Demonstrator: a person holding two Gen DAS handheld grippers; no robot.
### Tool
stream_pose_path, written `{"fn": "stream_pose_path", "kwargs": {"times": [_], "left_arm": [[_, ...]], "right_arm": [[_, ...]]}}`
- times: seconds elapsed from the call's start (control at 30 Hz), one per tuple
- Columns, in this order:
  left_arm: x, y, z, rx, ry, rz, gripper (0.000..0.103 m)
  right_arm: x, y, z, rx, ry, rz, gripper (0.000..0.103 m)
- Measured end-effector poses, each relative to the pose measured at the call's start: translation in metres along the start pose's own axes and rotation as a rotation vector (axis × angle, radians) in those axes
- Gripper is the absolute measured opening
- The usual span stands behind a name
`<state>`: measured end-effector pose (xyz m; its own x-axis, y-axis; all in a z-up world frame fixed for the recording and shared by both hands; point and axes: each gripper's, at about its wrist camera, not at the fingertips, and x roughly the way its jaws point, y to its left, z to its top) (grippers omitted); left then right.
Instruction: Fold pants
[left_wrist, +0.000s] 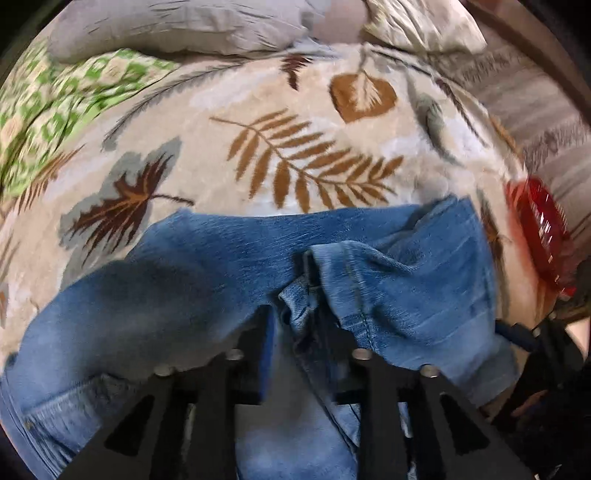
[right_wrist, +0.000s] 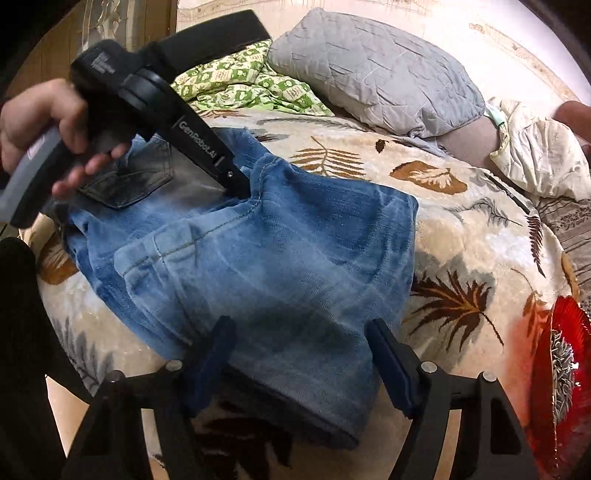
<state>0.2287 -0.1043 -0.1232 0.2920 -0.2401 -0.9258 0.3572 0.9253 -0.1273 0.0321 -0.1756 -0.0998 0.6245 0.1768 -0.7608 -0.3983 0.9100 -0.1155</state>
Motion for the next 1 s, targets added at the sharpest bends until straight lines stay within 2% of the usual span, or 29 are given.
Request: {"fn": "stream_pose_path", "kwargs": {"times": [0.03, 0.07, 0.1, 0.13, 0.2, 0.3, 0.37, 0.43, 0.47, 0.5, 0.6, 0.87, 0.97, 1.0], "left_arm": [[-0.006, 0.004, -0.001, -0.032, -0.008, -0.007, 0.044], [-0.014, 0.007, -0.004, -0.05, -0.024, -0.016, 0.054], [-0.025, 0.006, -0.008, -0.055, -0.049, -0.025, 0.059], [-0.031, 0.003, -0.01, -0.041, -0.053, -0.039, 0.059], [-0.036, -0.01, -0.015, 0.01, -0.028, -0.055, 0.059], [-0.022, -0.035, -0.027, 0.092, 0.052, -0.036, 0.059], [-0.011, -0.041, -0.033, 0.097, 0.094, -0.033, 0.058], [-0.006, -0.042, -0.04, 0.112, 0.1, -0.027, 0.047], [-0.004, -0.043, -0.044, 0.129, 0.096, 0.009, 0.037], [-0.005, -0.045, -0.047, 0.158, 0.081, 0.026, 0.035], [-0.012, -0.042, -0.053, 0.168, 0.075, -0.008, 0.024], [-0.009, -0.026, -0.065, 0.116, 0.044, -0.062, 0.026], [-0.017, -0.021, -0.064, 0.101, 0.036, -0.069, 0.034], [-0.02, -0.018, -0.063, 0.083, 0.034, -0.073, 0.042]], "right_arm": [[0.0, 0.0, 0.0, 0.0, -0.002, -0.001, 0.076], [-0.001, 0.0, -0.001, 0.0, -0.005, -0.001, 0.076], [-0.001, 0.001, -0.001, 0.001, -0.007, -0.001, 0.076], [-0.001, 0.001, -0.001, 0.002, -0.009, -0.002, 0.076], [-0.001, 0.001, -0.001, 0.0, -0.011, -0.005, 0.076], [-0.001, 0.002, -0.002, 0.001, -0.014, -0.008, 0.076], [-0.001, 0.002, -0.002, 0.004, -0.016, -0.006, 0.076], [-0.002, 0.001, -0.002, 0.007, -0.019, -0.004, 0.076], [-0.002, 0.001, -0.003, 0.007, -0.021, -0.005, 0.076], [-0.002, 0.001, -0.003, 0.006, -0.023, -0.006, 0.076], [-0.002, 0.002, -0.003, 0.006, -0.025, -0.006, 0.076], [-0.001, 0.004, -0.004, 0.0, -0.03, -0.014, 0.077], [-0.001, 0.003, -0.004, 0.012, -0.031, -0.024, 0.082], [-0.001, 0.002, -0.004, 0.017, -0.03, -0.03, 0.084]]}}
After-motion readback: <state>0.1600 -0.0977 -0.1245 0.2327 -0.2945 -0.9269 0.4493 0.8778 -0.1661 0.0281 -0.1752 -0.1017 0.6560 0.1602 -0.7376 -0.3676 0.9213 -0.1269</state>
